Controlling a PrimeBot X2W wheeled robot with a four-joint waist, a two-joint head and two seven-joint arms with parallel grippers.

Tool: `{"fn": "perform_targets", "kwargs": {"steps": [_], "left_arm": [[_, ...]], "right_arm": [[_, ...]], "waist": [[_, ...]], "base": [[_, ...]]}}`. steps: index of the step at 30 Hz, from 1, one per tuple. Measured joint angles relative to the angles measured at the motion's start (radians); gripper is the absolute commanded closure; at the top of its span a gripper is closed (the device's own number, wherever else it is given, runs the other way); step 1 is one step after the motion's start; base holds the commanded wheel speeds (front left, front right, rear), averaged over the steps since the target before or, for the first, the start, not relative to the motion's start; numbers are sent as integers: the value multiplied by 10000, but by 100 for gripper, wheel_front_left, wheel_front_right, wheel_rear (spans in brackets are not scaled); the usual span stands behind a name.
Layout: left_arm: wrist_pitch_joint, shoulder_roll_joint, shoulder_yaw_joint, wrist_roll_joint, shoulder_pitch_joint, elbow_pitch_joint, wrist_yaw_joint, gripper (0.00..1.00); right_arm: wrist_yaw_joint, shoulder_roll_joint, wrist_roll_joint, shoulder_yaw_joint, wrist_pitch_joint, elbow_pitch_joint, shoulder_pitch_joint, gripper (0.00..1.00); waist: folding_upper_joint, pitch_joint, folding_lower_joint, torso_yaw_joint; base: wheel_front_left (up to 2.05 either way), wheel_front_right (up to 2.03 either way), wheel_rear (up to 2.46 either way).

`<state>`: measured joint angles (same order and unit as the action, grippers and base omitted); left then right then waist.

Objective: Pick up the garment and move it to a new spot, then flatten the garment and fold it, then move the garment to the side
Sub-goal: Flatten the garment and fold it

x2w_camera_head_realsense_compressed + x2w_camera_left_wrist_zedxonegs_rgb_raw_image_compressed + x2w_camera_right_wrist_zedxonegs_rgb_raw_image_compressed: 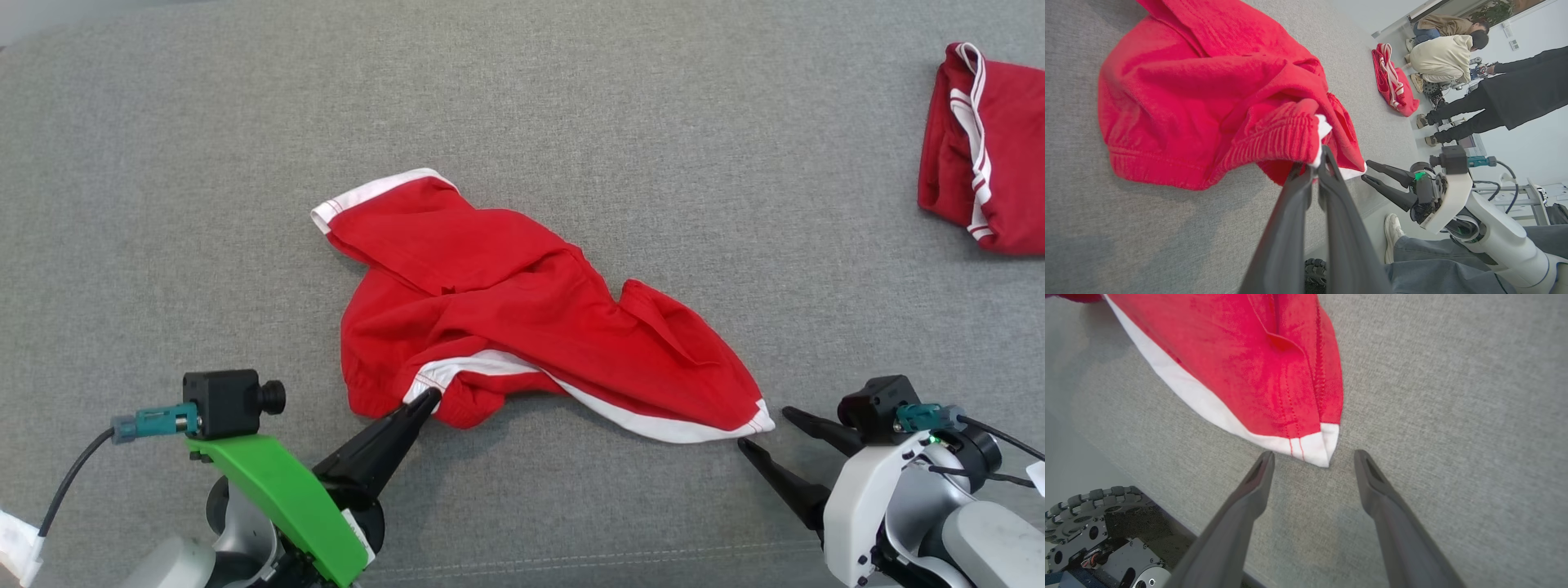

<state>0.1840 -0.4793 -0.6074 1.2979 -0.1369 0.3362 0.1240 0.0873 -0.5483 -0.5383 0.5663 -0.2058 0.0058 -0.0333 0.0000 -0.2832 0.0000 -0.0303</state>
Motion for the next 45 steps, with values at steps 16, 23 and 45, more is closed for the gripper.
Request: {"fn": "perform_targets", "kwargs": {"steps": [16, 23, 45], "left_arm": [[96, 142, 138, -35, 170, -8, 2, 100], [176, 207, 167, -84, 189, -10, 6, 100], [364, 341, 334, -132, 291, -46, 6, 100]], "right_arm": [[132, 387, 27, 362, 130, 635, -499, 16], [180, 468, 27, 439, 136, 915, -629, 26], [267, 886, -899, 284, 198, 1689, -848, 100]], "waist": [[0, 51, 0, -65], [0, 83, 0, -79], [0, 175, 0, -183]], "base": [[0, 0, 0], [0, 0, 0], [0, 0, 0]]}}
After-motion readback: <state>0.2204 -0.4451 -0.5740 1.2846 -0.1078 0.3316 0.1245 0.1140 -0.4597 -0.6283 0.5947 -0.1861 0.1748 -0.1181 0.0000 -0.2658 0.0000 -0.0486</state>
